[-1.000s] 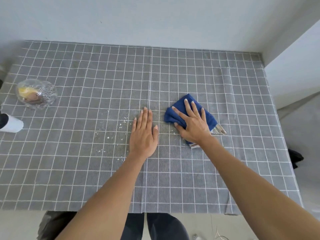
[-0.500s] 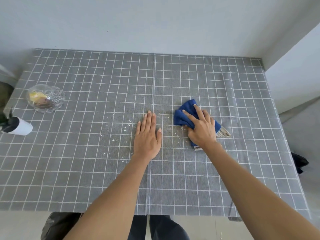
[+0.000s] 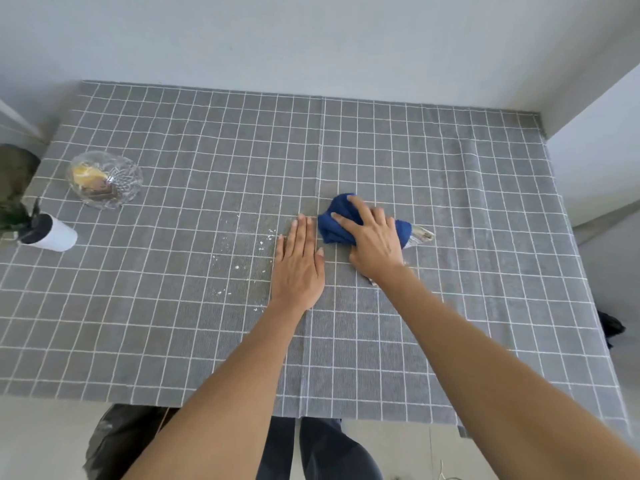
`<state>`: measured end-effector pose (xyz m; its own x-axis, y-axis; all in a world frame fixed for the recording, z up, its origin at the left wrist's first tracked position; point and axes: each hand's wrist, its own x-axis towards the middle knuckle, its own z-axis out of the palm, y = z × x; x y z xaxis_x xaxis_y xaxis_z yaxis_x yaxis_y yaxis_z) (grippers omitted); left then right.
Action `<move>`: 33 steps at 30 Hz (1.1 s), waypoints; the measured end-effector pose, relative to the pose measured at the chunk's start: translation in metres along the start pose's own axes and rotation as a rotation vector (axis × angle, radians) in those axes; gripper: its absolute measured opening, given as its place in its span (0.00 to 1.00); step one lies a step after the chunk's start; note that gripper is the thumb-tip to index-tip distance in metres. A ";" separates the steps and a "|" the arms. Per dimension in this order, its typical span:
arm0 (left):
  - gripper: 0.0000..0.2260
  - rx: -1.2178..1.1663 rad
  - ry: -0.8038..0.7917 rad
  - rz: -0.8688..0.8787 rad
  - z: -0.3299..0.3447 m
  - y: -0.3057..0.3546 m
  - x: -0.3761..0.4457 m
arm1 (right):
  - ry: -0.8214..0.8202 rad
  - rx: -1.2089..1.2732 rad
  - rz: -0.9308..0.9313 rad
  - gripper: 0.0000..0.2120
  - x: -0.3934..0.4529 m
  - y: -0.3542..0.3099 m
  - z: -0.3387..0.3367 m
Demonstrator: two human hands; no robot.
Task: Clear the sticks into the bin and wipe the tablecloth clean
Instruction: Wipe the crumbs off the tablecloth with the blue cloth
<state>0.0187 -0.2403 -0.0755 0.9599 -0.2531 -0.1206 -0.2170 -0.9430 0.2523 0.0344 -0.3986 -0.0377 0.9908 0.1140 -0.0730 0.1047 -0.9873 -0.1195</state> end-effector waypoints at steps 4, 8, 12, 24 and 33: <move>0.25 0.003 0.004 0.000 -0.001 0.001 0.001 | -0.070 -0.095 -0.031 0.30 0.001 0.012 -0.005; 0.24 0.014 -0.025 0.003 -0.003 0.000 0.000 | -0.078 -0.151 0.028 0.31 -0.012 0.034 -0.010; 0.24 0.019 -0.043 0.002 -0.003 -0.002 0.001 | -0.065 -0.184 0.158 0.34 -0.028 0.061 -0.012; 0.25 0.017 -0.019 -0.007 -0.002 0.000 0.000 | -0.054 -0.010 0.181 0.30 -0.010 -0.003 0.005; 0.24 0.007 -0.006 -0.007 -0.003 0.001 0.000 | 0.044 -0.014 0.219 0.22 -0.017 0.004 0.012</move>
<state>0.0189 -0.2402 -0.0720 0.9603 -0.2478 -0.1280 -0.2115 -0.9462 0.2449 0.0166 -0.4036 -0.0484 0.9928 -0.1075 -0.0528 -0.1120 -0.9895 -0.0915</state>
